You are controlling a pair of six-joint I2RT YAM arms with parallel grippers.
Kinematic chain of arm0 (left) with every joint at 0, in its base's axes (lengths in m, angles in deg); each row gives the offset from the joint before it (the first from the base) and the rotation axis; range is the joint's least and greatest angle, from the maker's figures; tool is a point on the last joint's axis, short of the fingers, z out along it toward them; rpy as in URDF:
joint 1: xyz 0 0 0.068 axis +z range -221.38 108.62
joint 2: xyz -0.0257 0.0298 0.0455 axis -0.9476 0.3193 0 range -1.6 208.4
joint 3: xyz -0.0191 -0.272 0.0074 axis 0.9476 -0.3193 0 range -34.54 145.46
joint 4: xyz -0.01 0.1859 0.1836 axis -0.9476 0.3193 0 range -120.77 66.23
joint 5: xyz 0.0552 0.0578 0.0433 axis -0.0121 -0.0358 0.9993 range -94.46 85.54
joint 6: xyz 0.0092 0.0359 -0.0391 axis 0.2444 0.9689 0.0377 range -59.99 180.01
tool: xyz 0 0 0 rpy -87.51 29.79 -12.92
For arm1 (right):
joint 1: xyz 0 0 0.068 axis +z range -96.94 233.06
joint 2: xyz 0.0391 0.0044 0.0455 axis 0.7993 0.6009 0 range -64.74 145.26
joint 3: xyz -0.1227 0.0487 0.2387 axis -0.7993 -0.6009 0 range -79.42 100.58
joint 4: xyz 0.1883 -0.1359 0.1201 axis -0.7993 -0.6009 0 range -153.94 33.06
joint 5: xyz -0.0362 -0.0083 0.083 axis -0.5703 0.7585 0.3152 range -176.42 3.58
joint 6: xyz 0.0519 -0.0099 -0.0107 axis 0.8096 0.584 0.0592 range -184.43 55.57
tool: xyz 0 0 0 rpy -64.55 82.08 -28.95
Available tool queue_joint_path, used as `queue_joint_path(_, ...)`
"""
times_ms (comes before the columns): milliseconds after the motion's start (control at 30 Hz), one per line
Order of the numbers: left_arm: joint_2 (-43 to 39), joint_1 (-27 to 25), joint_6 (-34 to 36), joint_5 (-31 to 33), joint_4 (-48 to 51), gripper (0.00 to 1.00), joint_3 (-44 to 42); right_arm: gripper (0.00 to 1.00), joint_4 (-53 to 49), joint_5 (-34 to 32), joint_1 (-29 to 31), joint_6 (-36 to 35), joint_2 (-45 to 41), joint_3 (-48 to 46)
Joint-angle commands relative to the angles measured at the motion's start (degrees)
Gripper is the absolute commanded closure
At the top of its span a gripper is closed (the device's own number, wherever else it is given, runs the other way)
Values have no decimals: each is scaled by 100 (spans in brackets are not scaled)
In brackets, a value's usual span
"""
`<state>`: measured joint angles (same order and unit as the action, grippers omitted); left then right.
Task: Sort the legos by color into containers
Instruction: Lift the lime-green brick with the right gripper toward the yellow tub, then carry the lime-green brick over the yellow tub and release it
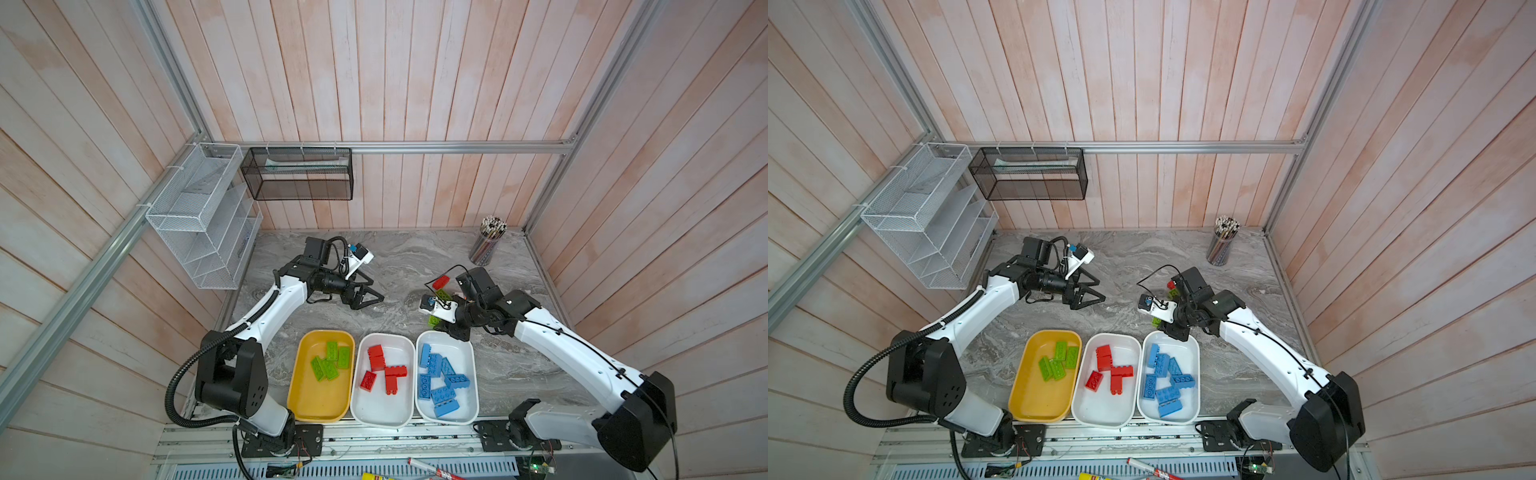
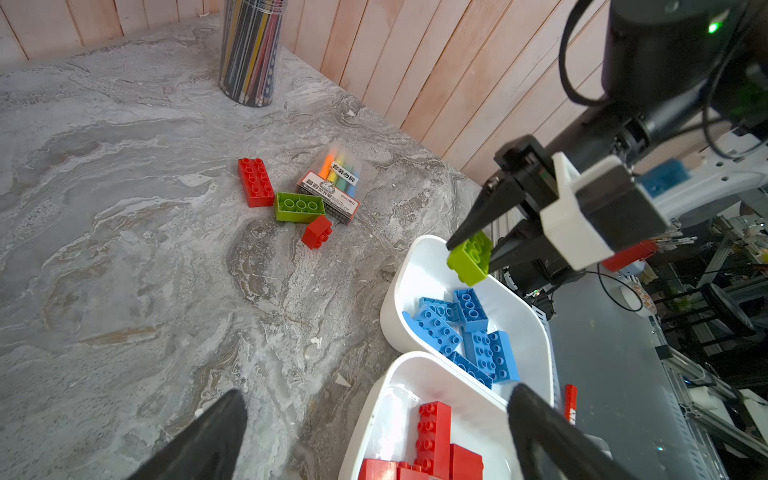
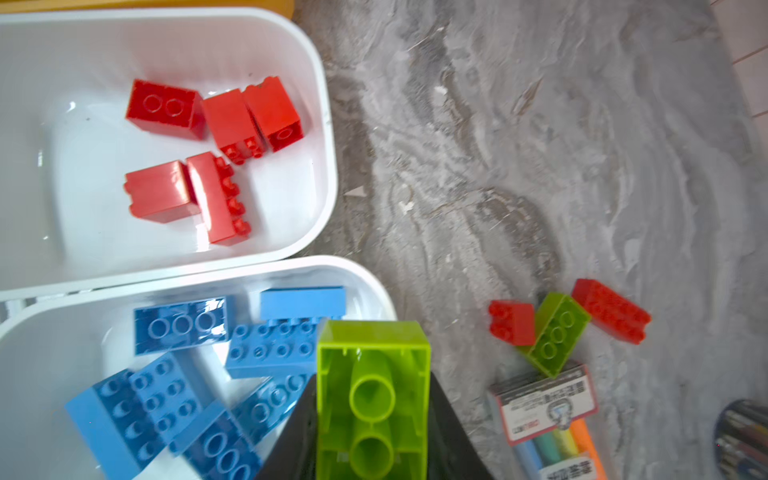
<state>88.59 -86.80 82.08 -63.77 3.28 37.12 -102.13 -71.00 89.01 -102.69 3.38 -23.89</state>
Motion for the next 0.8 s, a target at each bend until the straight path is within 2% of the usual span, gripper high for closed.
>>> queue_joint_path(0,-130,27,105,-14,-20,0,-106,74,-604,-73,201,420,-304,-358)
queue_joint_path(133,-81,27,87,-39,-41,0,-79,73,-487,-197,493,405,-376,-793)
queue_joint_path(300,-43,24,59,-18,-38,0,-97,73,-456,-644,572,195,-67,-1026)
queue_joint_path(400,-45,23,70,-2,-12,0,-103,73,-327,-661,571,170,9,-1035)
queue_joint_path(600,-30,24,57,21,-12,0,-97,73,-81,-186,673,215,95,-661)
queue_joint_path(767,-87,27,109,94,53,0,-99,73,283,368,1261,442,359,-123)
